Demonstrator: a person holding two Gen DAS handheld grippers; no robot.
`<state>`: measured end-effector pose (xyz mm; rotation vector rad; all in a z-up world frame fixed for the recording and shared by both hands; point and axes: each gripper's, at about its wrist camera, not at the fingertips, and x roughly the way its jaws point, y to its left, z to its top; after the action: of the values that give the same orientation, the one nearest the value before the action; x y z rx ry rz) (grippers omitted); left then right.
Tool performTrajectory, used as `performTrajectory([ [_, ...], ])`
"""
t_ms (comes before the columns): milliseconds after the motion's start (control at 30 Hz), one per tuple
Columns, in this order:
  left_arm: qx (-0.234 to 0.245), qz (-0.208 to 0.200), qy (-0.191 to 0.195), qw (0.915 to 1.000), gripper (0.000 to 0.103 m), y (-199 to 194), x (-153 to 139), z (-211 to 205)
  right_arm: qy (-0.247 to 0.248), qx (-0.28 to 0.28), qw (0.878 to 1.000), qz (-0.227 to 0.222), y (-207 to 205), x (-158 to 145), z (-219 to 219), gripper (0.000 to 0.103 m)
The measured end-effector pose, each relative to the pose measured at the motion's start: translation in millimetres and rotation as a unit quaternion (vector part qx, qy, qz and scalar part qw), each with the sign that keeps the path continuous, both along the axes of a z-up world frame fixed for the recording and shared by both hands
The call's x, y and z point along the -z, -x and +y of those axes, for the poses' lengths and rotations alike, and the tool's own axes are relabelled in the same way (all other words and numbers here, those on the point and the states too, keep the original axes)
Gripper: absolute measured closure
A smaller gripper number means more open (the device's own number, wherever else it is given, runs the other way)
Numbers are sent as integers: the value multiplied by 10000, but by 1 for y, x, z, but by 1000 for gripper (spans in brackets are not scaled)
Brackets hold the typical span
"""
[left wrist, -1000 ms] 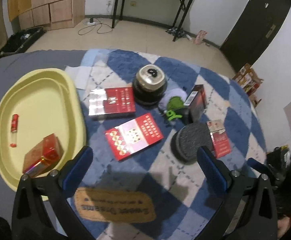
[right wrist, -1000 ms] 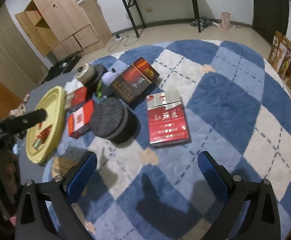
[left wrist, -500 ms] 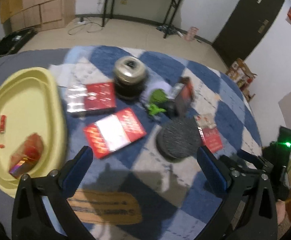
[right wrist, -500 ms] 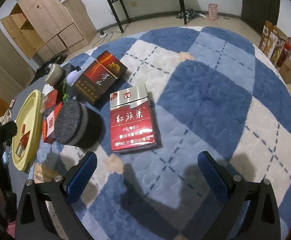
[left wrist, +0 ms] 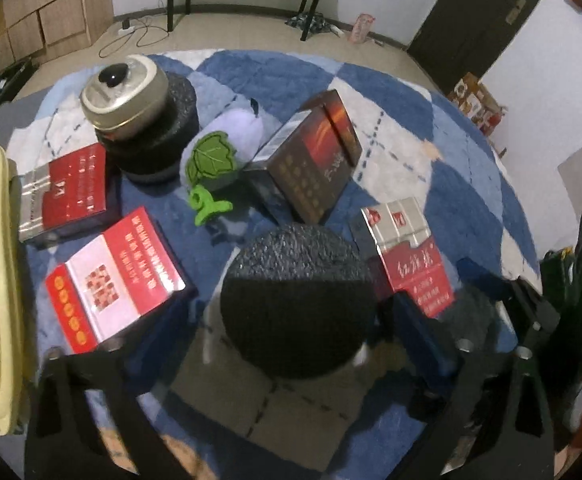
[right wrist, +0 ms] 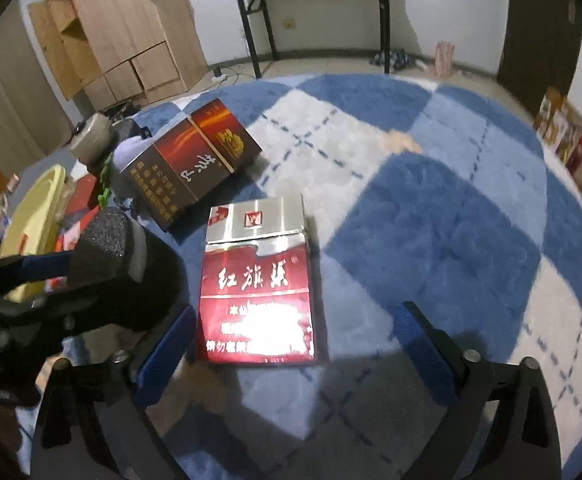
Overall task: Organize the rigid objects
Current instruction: 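Grasp the red-and-white cigarette pack with the right tool while the left tool grasps the black sponge ball, then release the pack into the yellow tray while the left tool drops the sponge ball there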
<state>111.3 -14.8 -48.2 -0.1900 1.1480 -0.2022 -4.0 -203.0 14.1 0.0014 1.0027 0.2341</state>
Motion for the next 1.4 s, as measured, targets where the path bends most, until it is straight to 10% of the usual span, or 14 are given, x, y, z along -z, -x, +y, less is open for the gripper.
performTrajectory([
  [167, 132, -51, -28, 9999, 32, 6, 1, -2, 594, -393, 9974, -147, 4, 10, 23, 48],
  [467, -382, -776, 217, 9960, 32, 32, -102, 94, 151, -294, 9964, -781, 22, -44, 13, 48],
  [633, -899, -966, -391, 9905, 32, 39, -136, 204, -89, -1338, 9859, -1005, 48, -90, 95, 48],
  [933, -1942, -250, -340, 9800, 32, 53, -68, 341, -298, -2858, 9578, 33, 21, -66, 284, 48],
  [1400, -1800, 165, -97, 9835, 31, 15, -3, 368, 824, -3084, 9473, 283, -30, 17, 404, 47],
])
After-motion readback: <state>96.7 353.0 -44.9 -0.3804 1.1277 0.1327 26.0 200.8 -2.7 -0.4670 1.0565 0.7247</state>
